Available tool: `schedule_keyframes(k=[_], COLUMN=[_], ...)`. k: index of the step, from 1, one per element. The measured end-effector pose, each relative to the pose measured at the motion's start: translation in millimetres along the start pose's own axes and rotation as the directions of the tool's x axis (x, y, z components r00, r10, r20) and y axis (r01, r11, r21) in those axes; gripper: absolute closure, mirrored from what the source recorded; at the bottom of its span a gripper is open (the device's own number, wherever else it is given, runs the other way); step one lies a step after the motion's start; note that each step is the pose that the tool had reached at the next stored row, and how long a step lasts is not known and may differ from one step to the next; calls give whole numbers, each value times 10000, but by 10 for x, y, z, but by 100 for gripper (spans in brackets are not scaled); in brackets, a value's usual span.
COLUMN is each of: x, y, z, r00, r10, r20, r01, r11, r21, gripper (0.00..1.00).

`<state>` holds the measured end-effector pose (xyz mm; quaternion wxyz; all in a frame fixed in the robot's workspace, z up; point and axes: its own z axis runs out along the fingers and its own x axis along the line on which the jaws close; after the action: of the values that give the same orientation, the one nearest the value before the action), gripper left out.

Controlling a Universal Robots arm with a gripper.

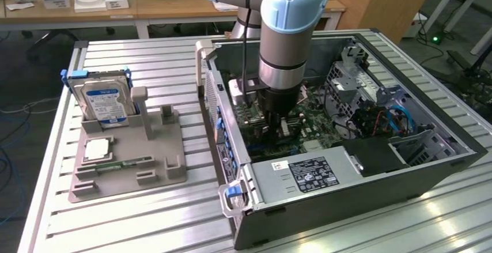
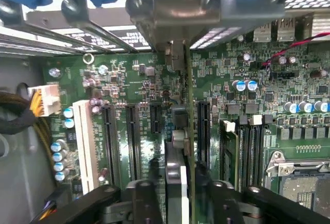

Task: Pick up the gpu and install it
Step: 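Insert the gpu into the slot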

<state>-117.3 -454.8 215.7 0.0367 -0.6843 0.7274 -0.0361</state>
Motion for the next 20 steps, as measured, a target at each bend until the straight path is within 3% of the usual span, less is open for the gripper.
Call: schedule_keyframes(k=[1,5,13,17,20], x=[1,0,-1,-3,-4], y=[-1,-12,-44,-53,-55], z=[-9,-106,-430,-509,-533], r00=[10000,10000,10000,10000,10000], r10=[-2,-2,-2,-2,-2], r20=[-5,-2,-2,1,1], r01=[2,2,2,2,2], r11=[10000,10000,10000,9999,9999], r21=[0,35,63,110,112], gripper=[58,58,58,58,60])
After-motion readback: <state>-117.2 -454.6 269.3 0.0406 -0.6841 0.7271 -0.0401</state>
